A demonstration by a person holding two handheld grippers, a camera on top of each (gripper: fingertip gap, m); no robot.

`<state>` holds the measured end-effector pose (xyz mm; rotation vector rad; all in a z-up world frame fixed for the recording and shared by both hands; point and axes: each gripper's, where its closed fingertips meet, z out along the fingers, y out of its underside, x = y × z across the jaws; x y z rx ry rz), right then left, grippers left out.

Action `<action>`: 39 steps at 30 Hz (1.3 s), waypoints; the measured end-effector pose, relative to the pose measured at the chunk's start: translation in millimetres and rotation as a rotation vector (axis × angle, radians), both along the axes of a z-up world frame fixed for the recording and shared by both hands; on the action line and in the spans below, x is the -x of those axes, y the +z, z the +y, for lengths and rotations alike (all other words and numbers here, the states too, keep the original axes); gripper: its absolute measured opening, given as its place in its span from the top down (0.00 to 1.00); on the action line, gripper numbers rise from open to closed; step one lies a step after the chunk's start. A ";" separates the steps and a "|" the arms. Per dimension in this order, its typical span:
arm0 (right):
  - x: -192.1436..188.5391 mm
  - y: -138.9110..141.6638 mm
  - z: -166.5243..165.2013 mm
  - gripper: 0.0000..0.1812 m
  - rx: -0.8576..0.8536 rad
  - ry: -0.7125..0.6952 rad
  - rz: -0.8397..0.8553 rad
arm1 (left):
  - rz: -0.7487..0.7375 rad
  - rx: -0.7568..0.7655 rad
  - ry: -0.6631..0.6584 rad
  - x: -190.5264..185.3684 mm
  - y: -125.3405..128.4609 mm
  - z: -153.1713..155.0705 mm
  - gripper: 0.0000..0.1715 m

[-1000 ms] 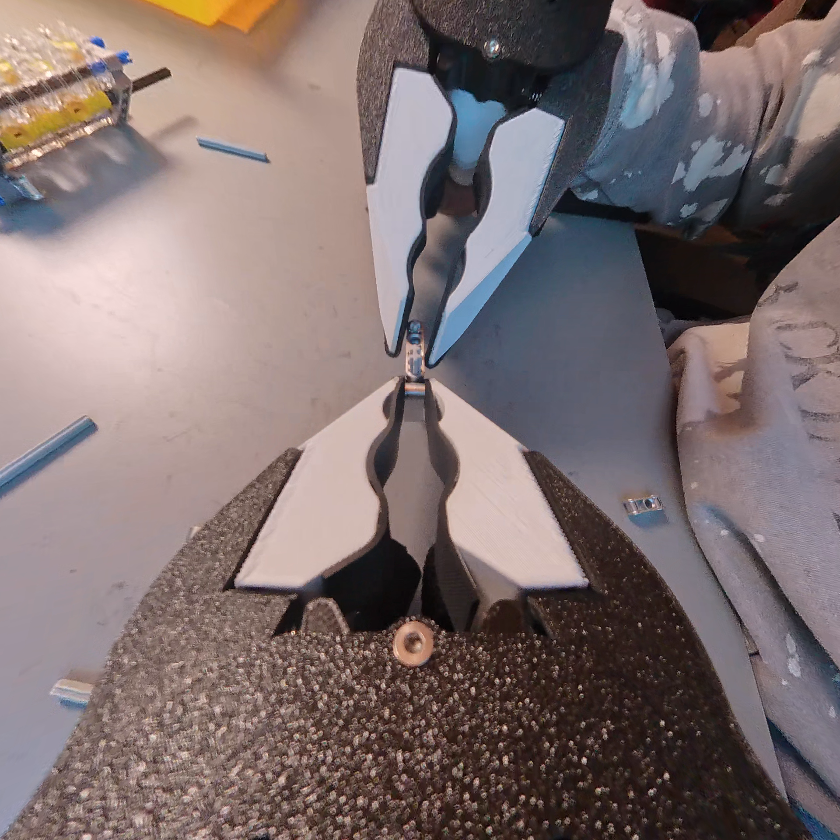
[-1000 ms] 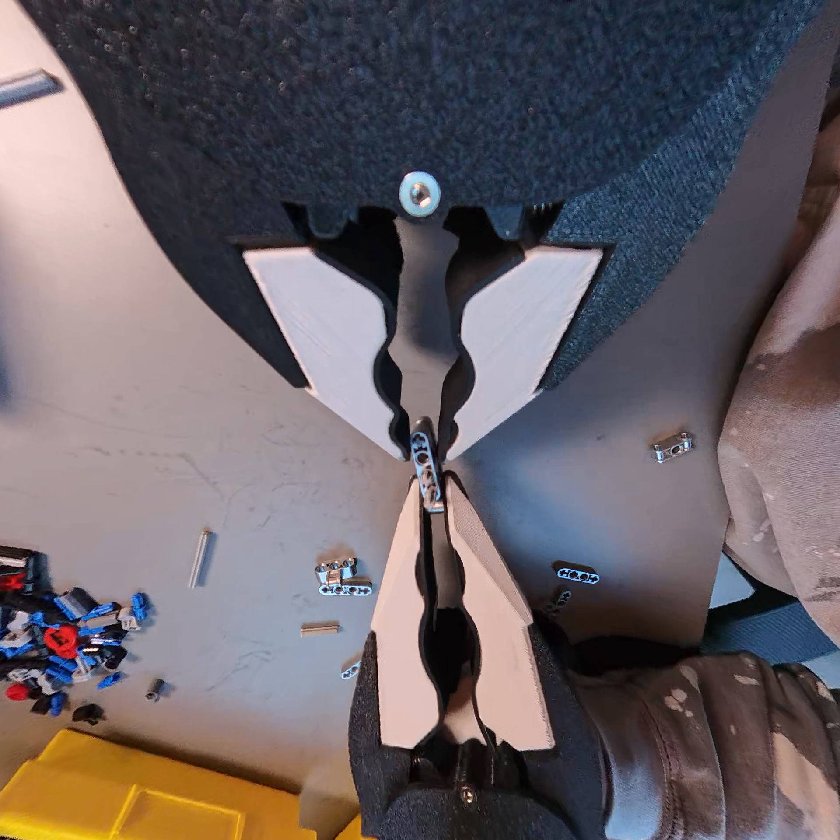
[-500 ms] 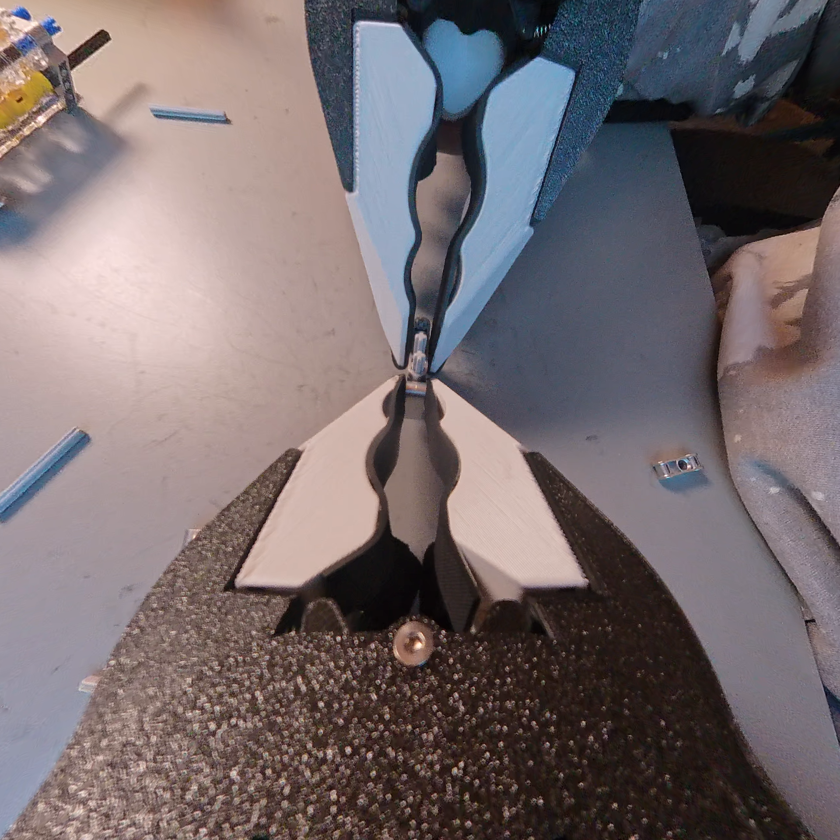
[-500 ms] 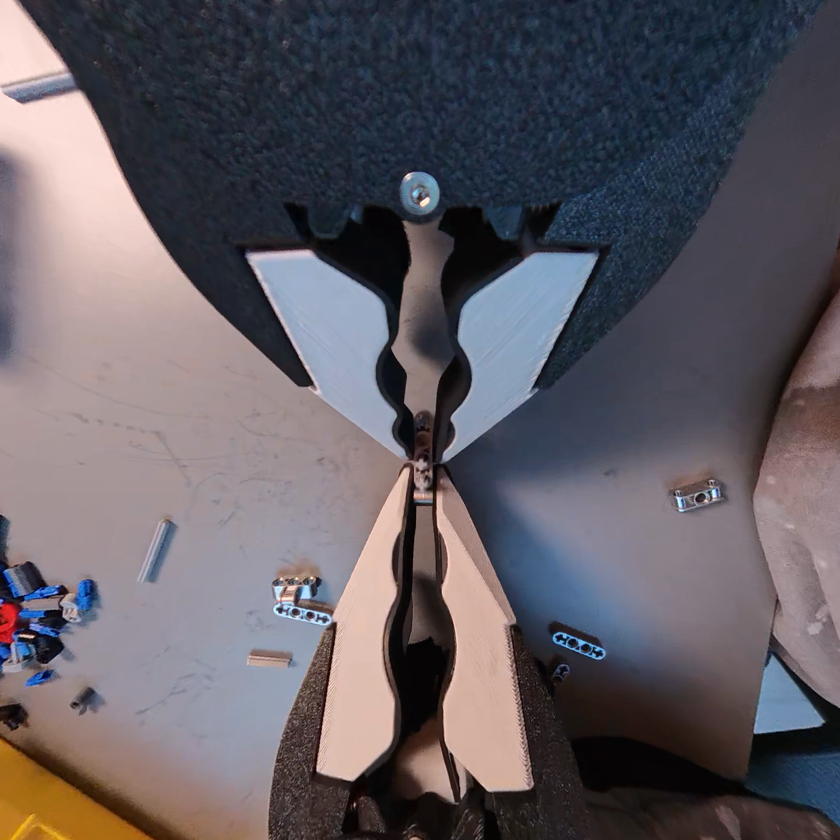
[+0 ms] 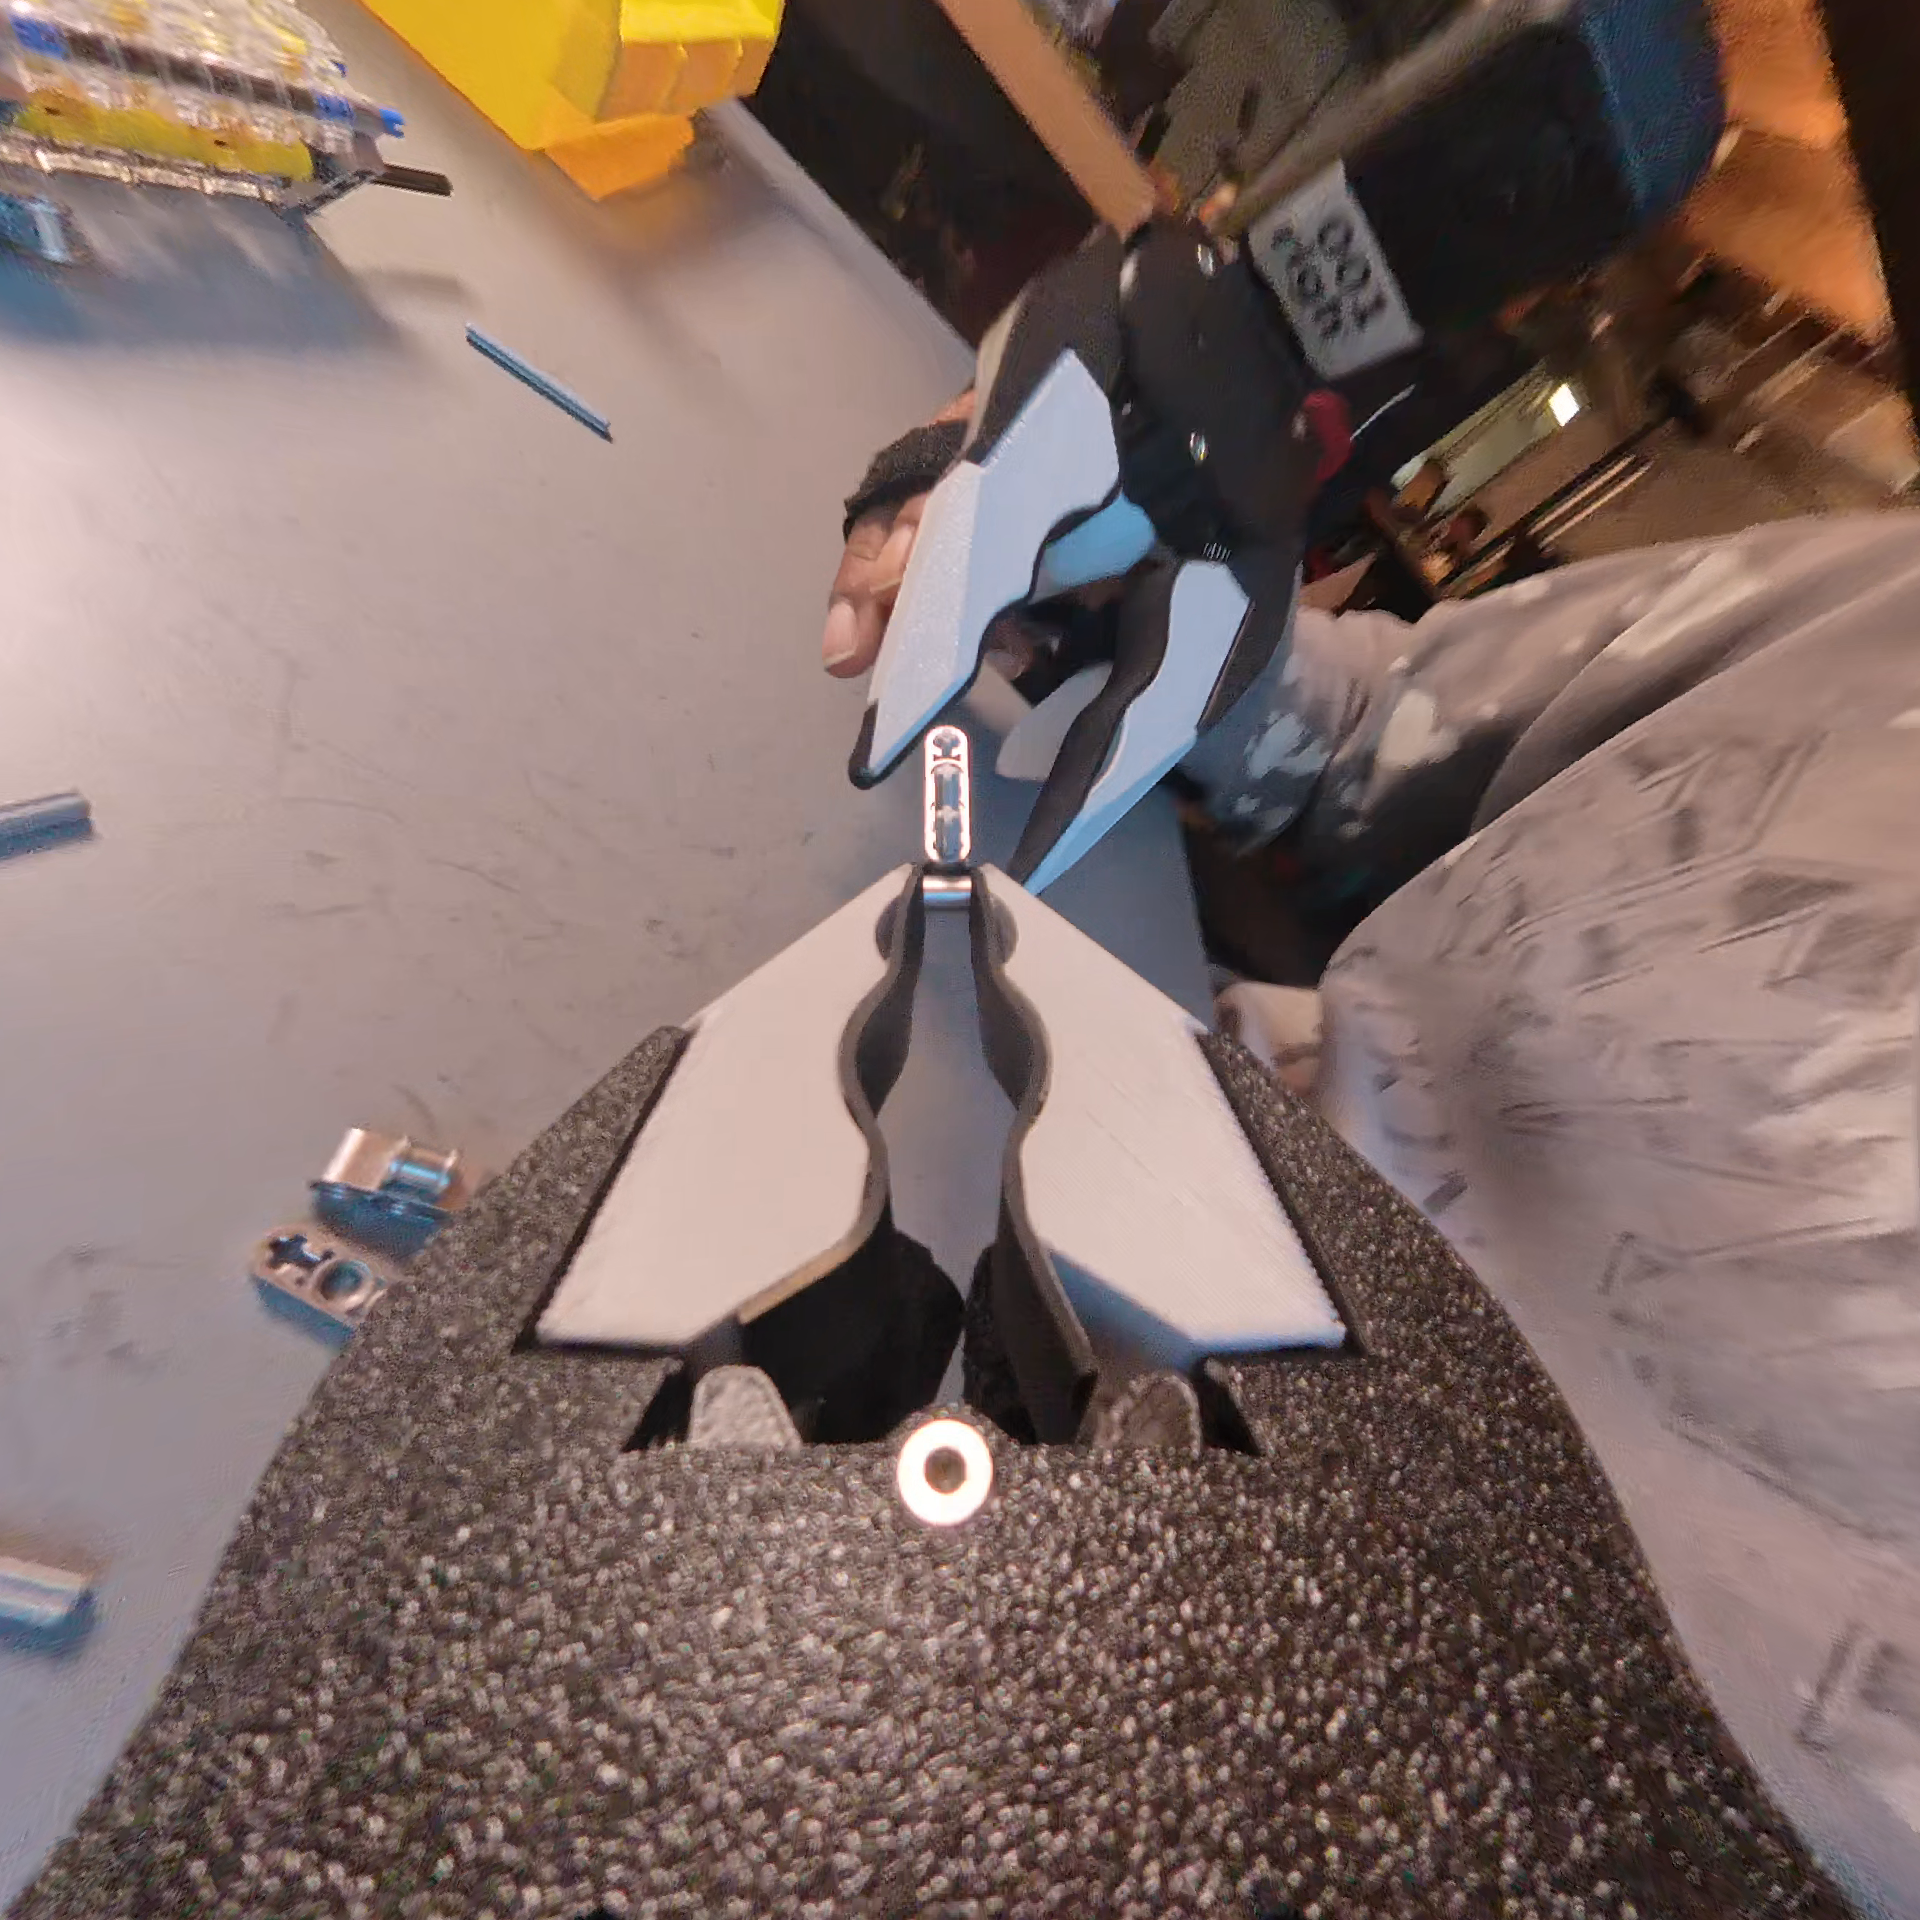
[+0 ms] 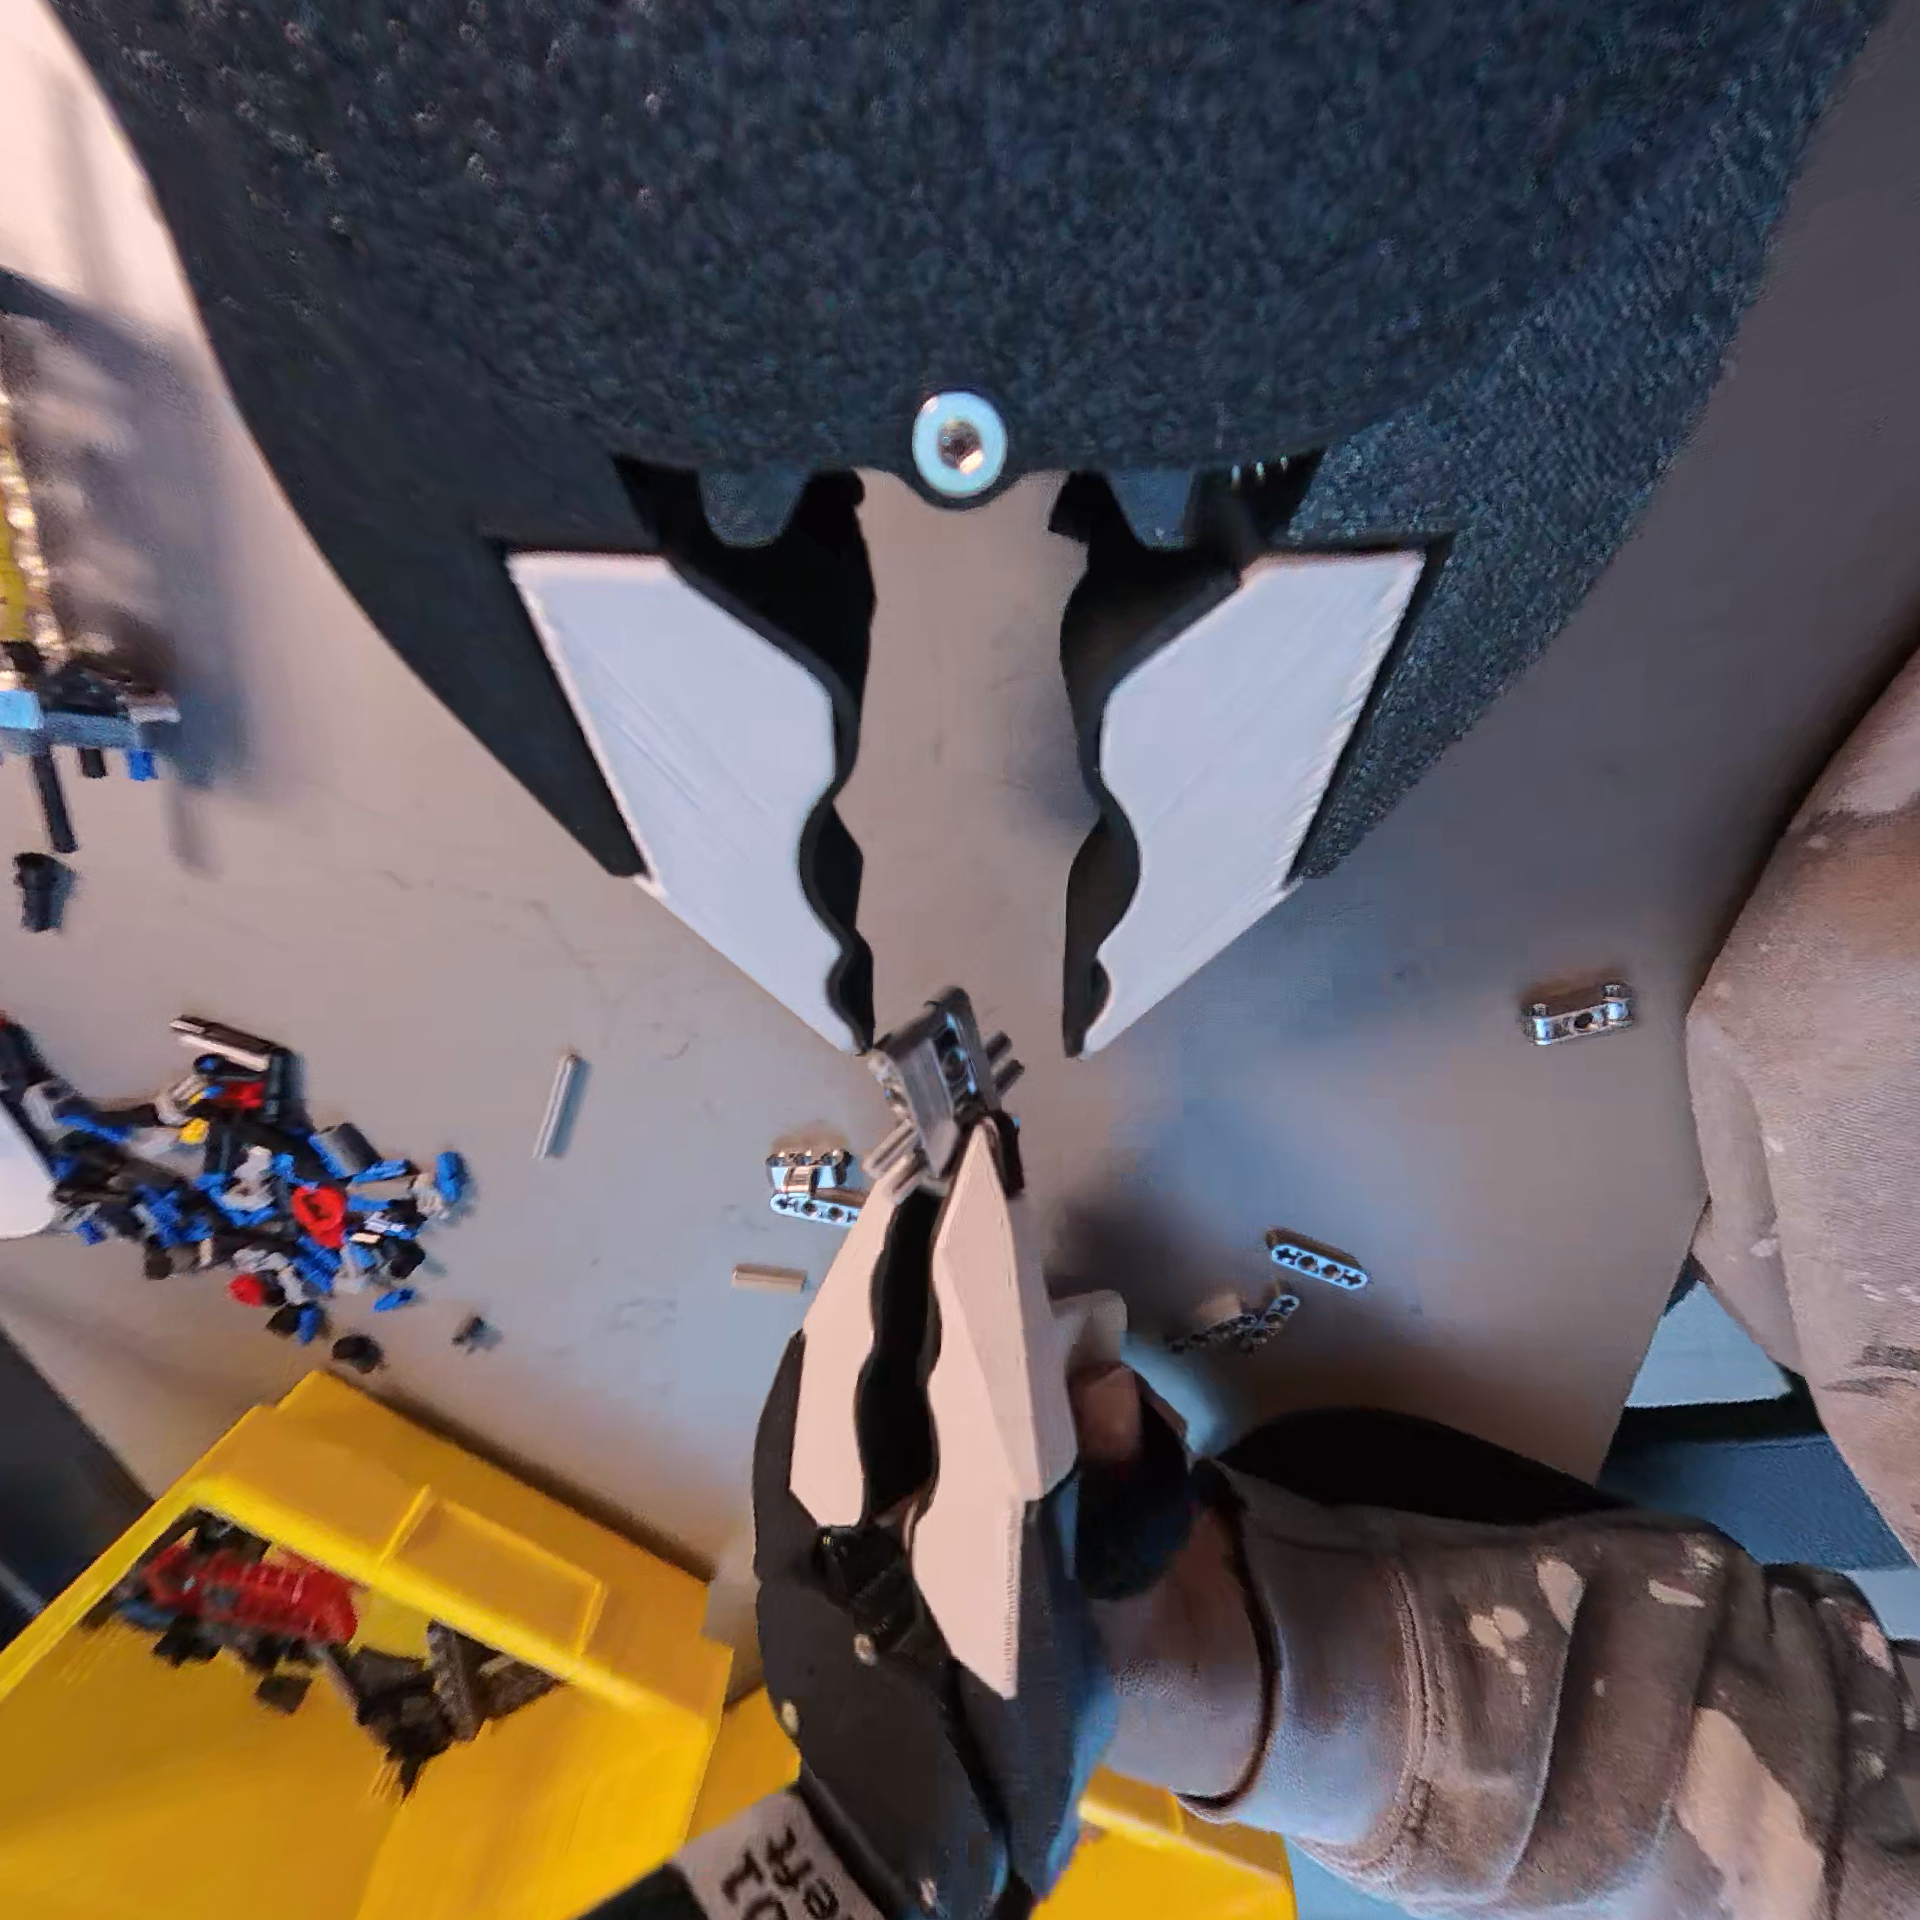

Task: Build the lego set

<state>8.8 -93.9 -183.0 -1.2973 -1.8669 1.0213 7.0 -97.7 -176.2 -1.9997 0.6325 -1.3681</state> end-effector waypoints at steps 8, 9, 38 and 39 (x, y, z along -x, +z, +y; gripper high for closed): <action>11.1 15.6 0.4 0.67 -0.421 -0.003 0.166 | -0.229 0.177 -0.006 1.2 15.6 -2.4 0.97; 12.0 14.6 -0.5 0.67 -0.449 0.002 0.168 | -0.234 0.187 -0.013 -0.8 15.3 -3.5 0.97; -1.2 10.8 -42.0 0.77 -0.353 0.228 0.198 | -0.314 0.358 -0.213 -27.2 12.6 -38.6 0.97; -1.7 10.3 -43.1 0.77 -0.347 0.231 0.194 | -0.315 0.361 -0.219 -27.7 12.4 -39.7 0.97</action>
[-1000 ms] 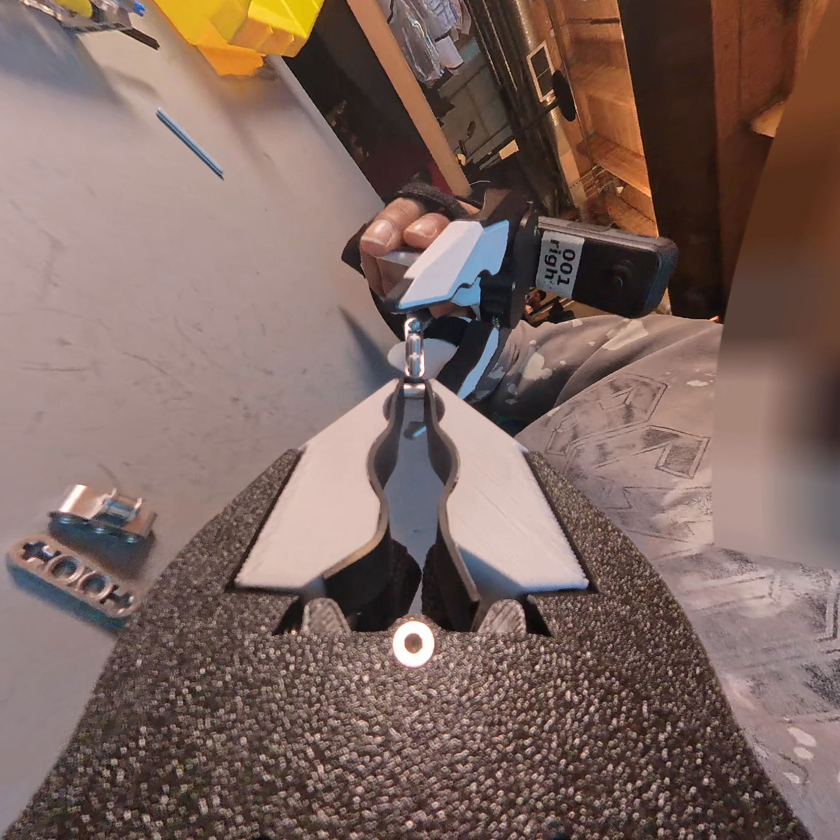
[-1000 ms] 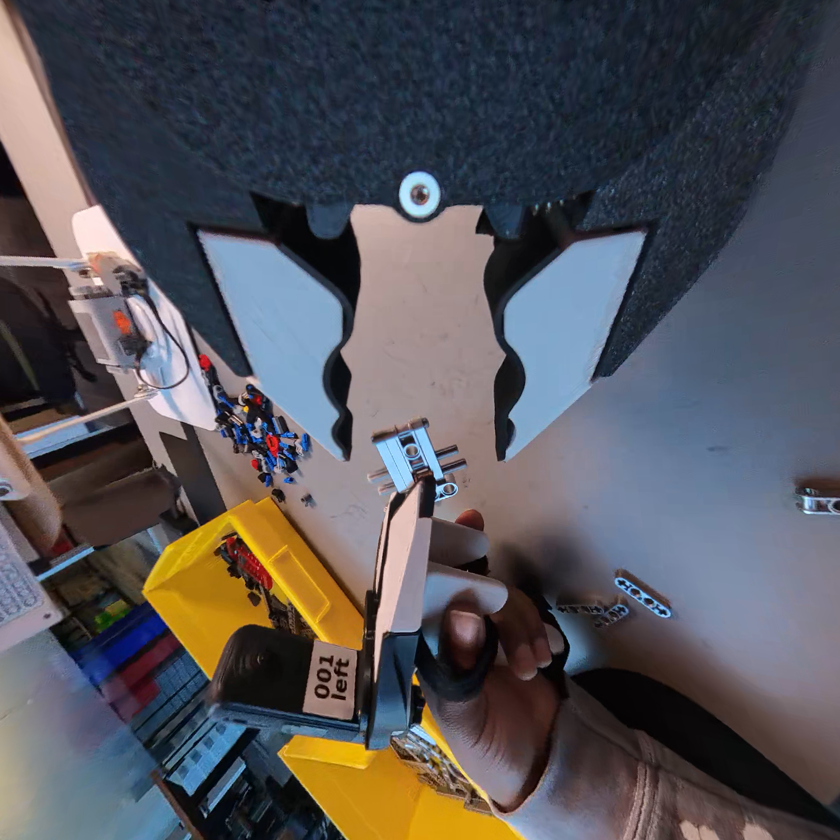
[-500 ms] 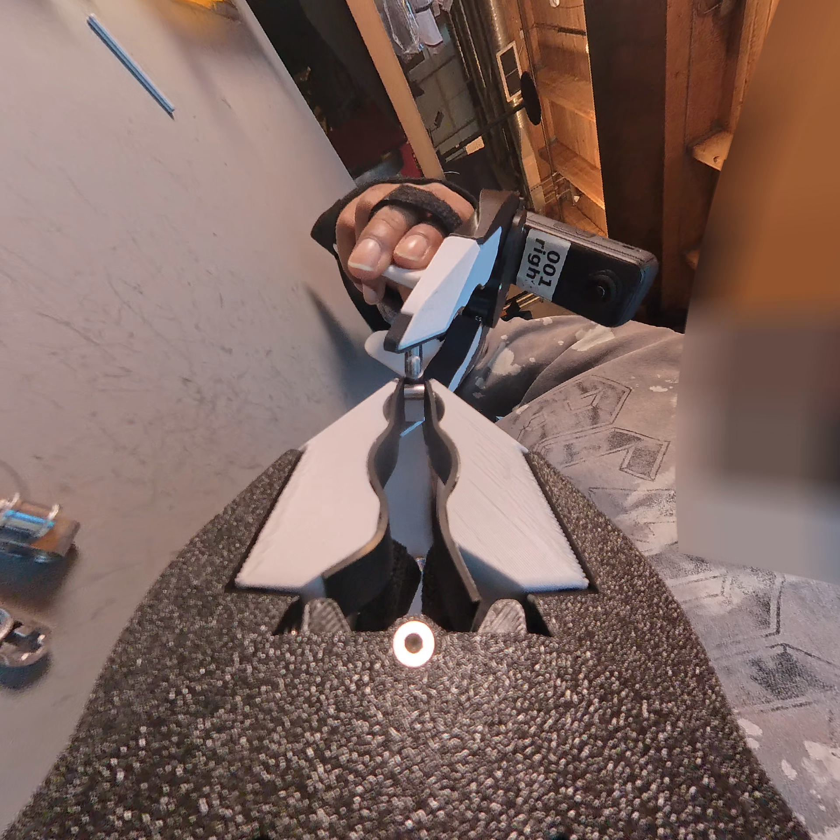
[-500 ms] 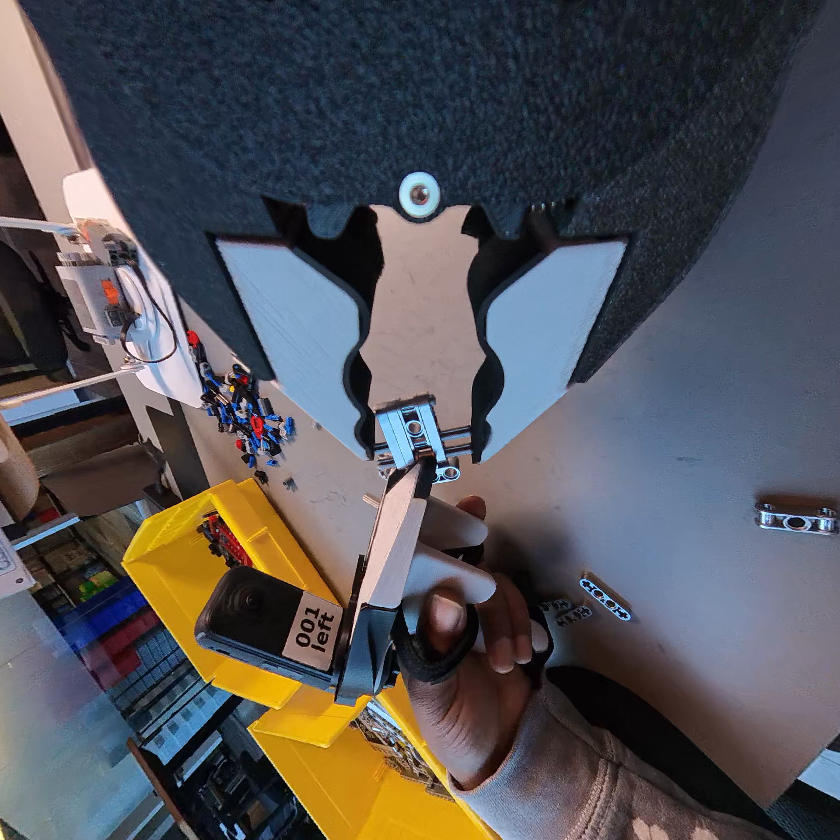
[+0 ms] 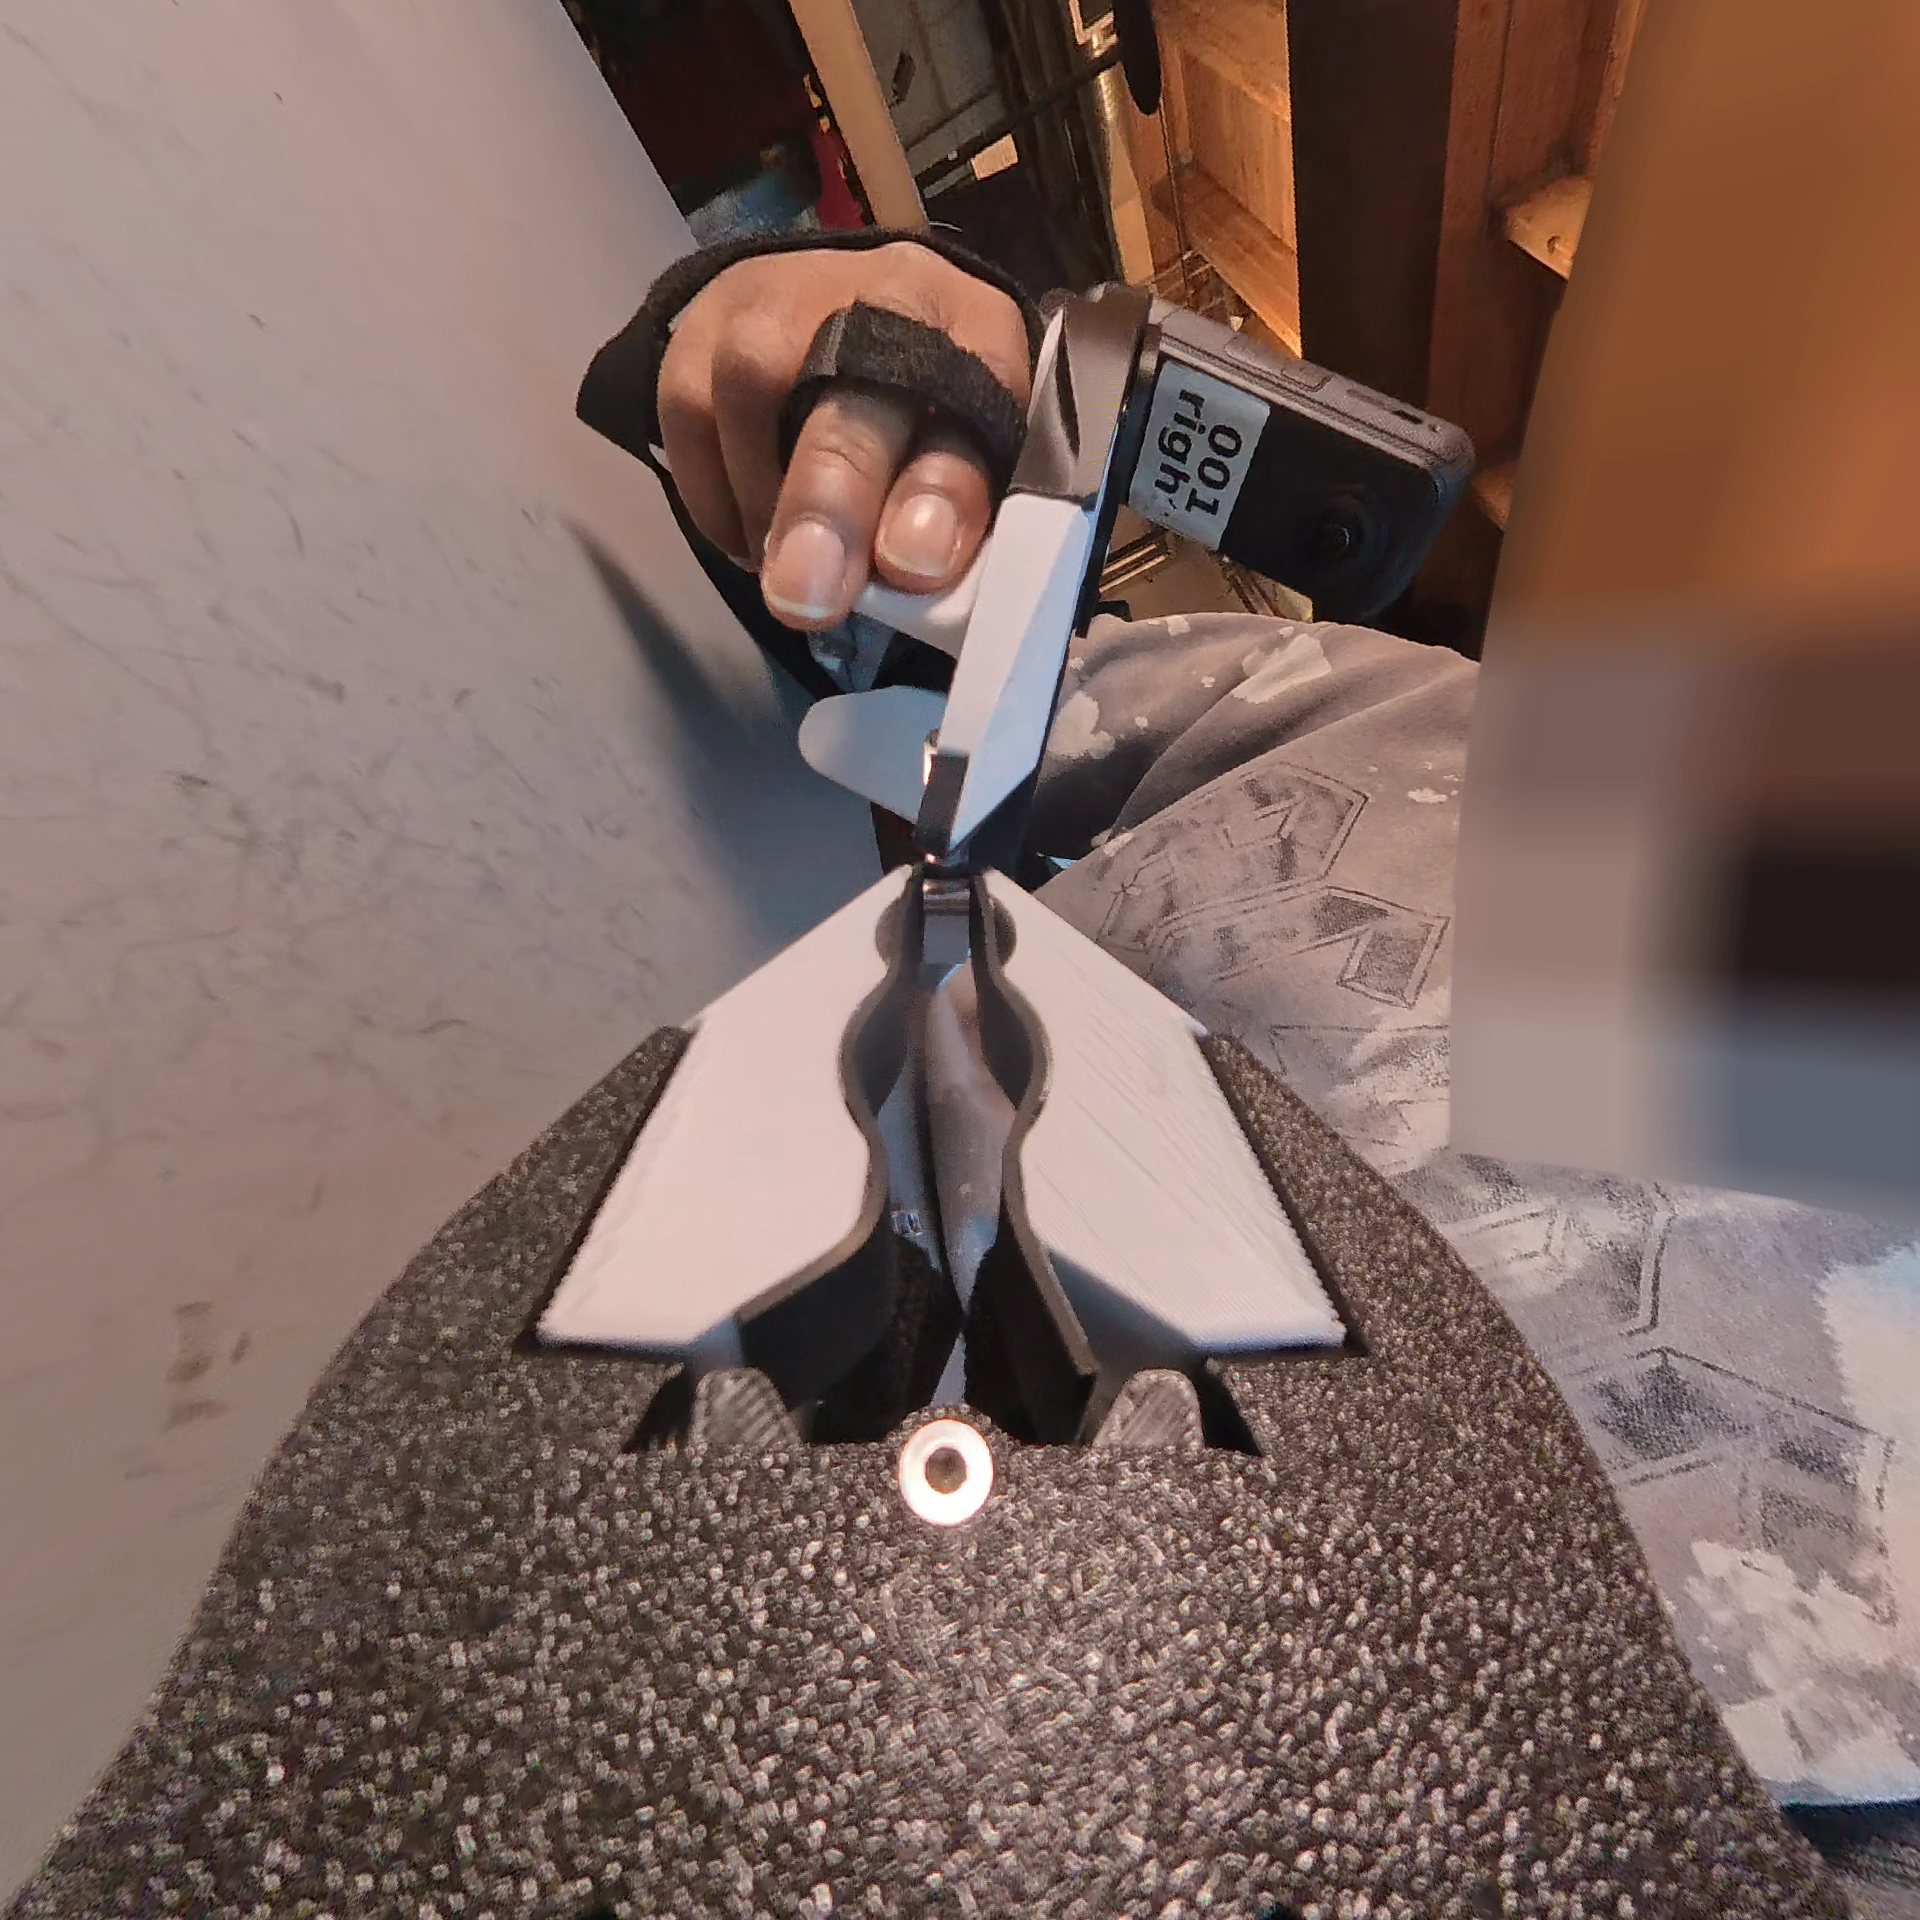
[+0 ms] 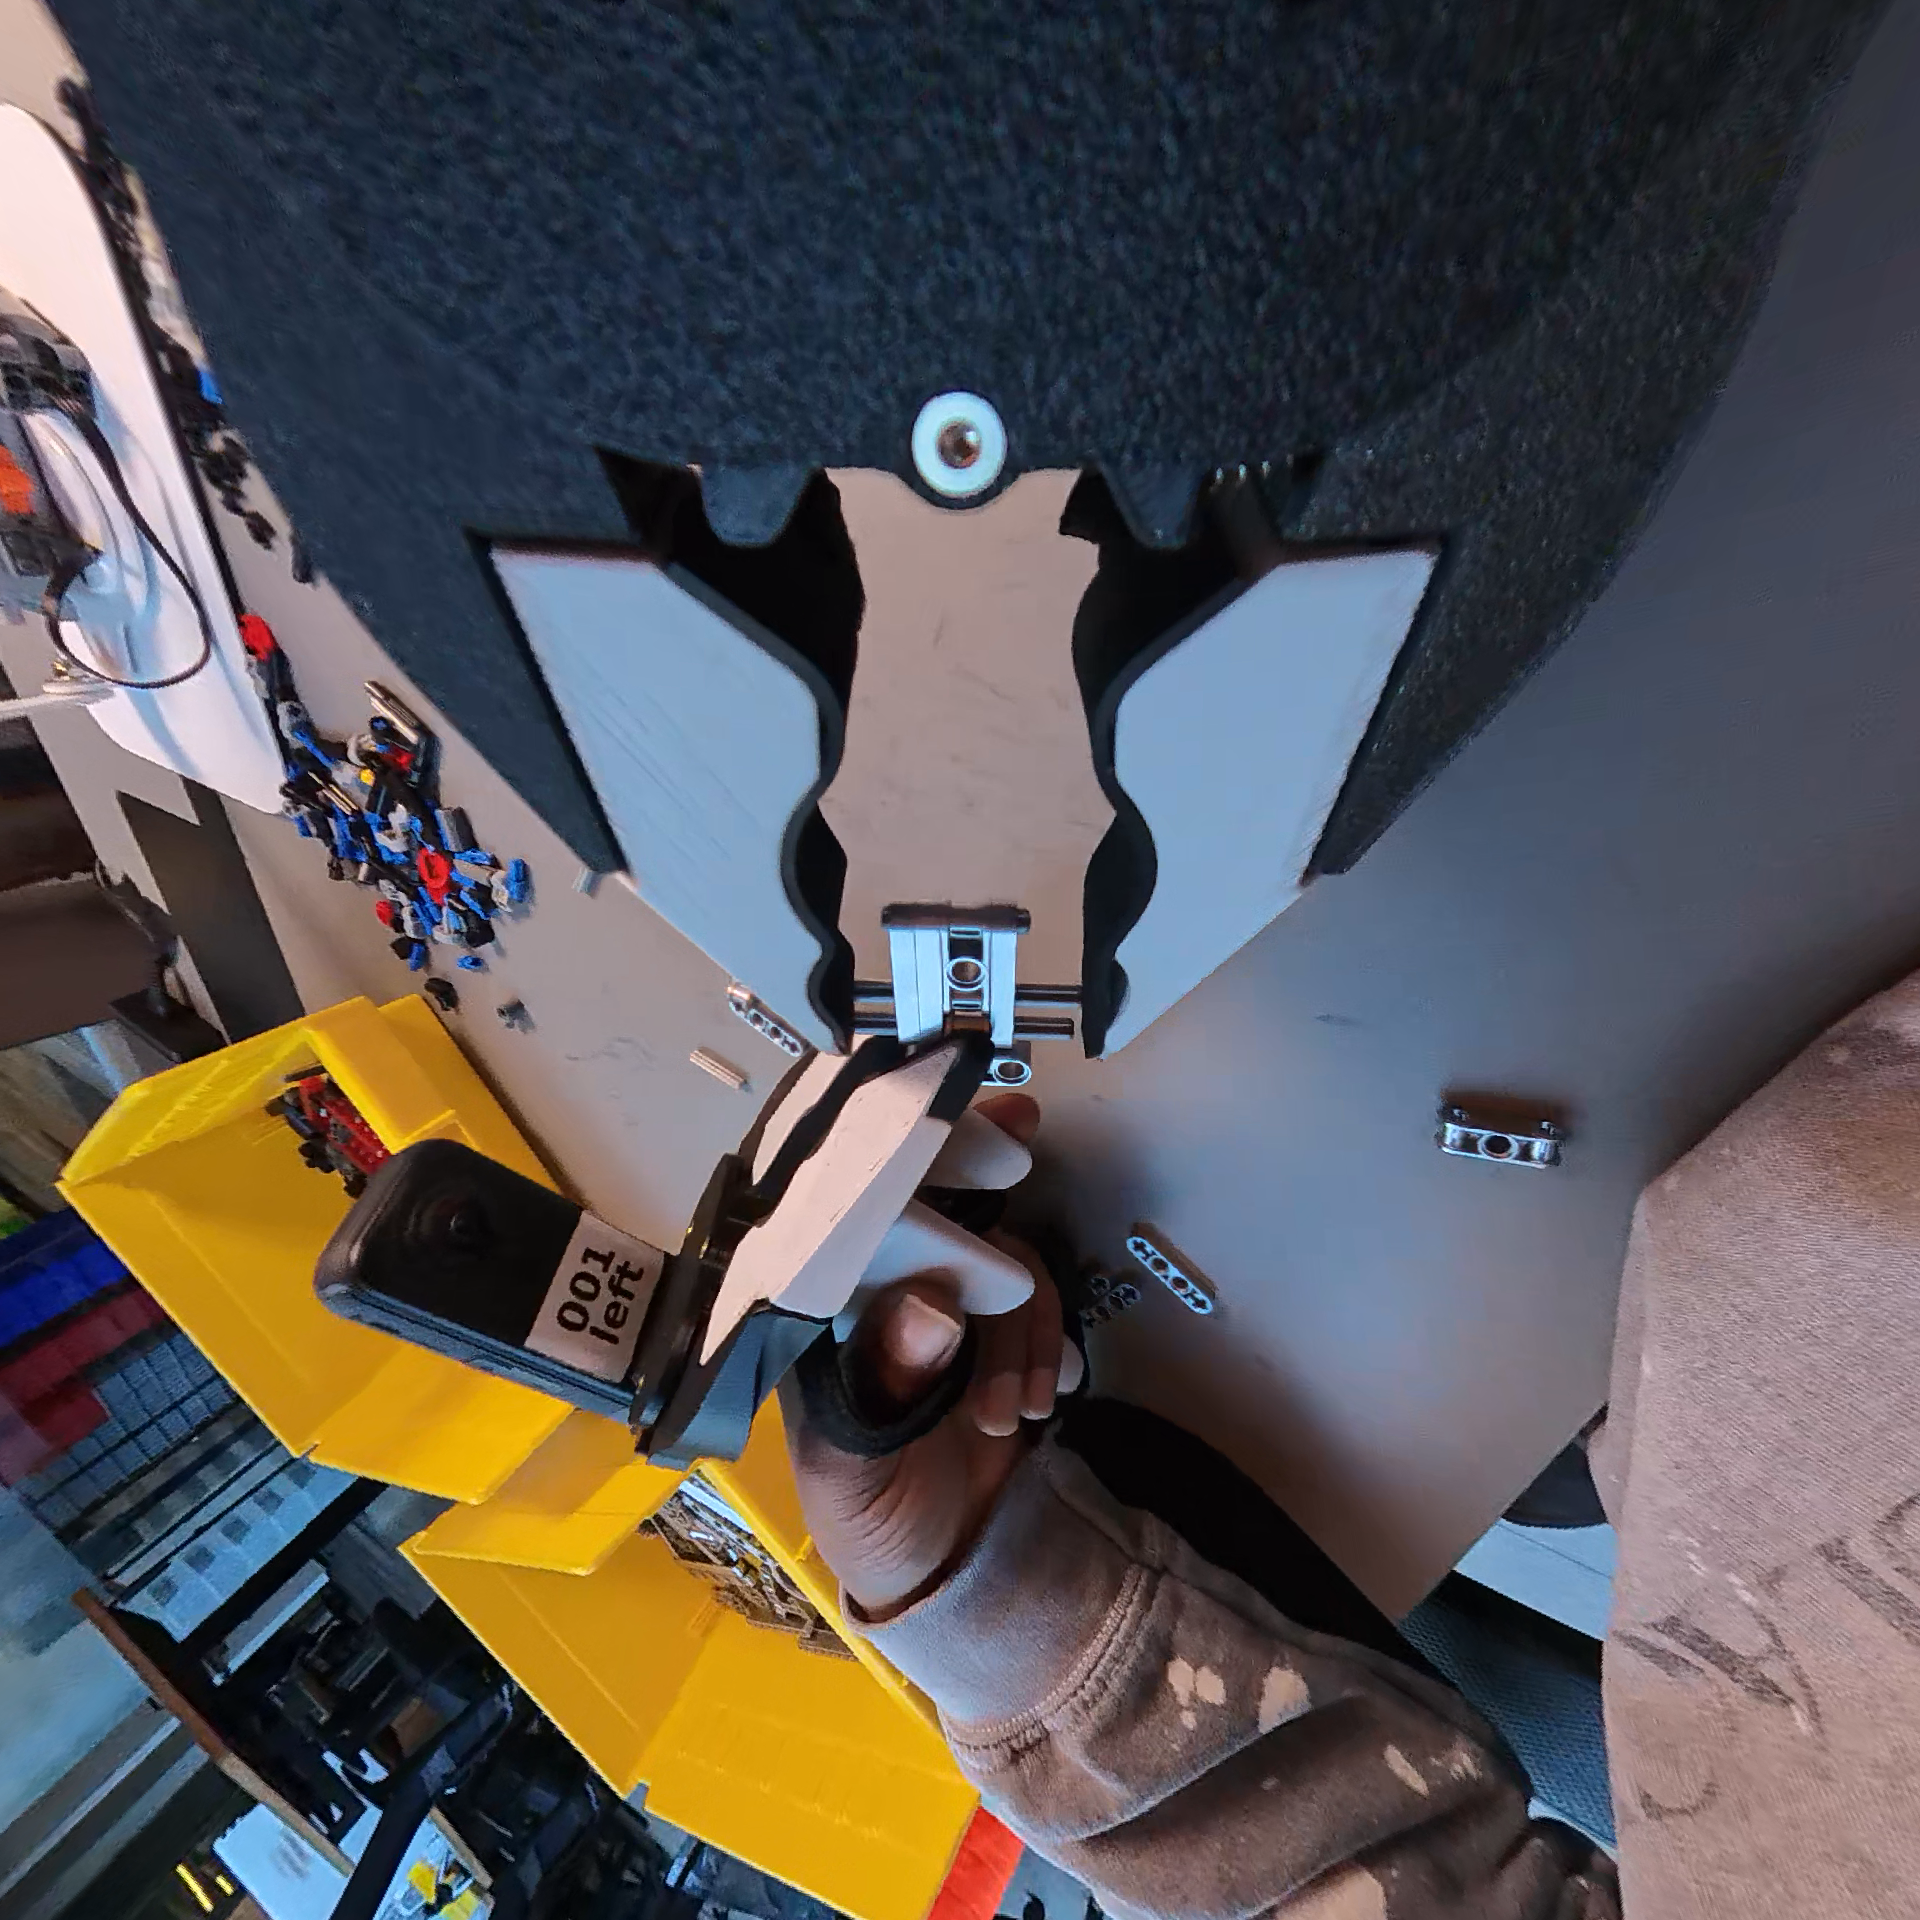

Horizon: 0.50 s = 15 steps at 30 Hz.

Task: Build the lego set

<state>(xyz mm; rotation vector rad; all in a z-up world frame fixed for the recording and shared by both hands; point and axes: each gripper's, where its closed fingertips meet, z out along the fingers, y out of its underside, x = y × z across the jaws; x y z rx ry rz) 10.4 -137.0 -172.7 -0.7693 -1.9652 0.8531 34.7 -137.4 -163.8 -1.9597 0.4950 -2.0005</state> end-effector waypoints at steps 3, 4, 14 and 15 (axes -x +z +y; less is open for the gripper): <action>-1.7 1.9 -3.7 0.77 0.035 0.016 -0.006 | -0.018 0.011 -0.017 -1.5 1.7 -3.1 0.97; -2.0 2.5 -4.4 0.77 0.046 0.019 -0.011 | -0.024 0.014 -0.018 -1.7 2.4 -3.5 0.97; -0.1 9.9 -1.7 0.77 0.078 -0.007 0.014 | -0.081 0.034 0.016 0.9 9.6 1.1 0.97; 0.5 10.4 0.7 0.78 0.077 -0.019 0.018 | -0.085 0.028 0.037 1.4 10.4 3.7 0.97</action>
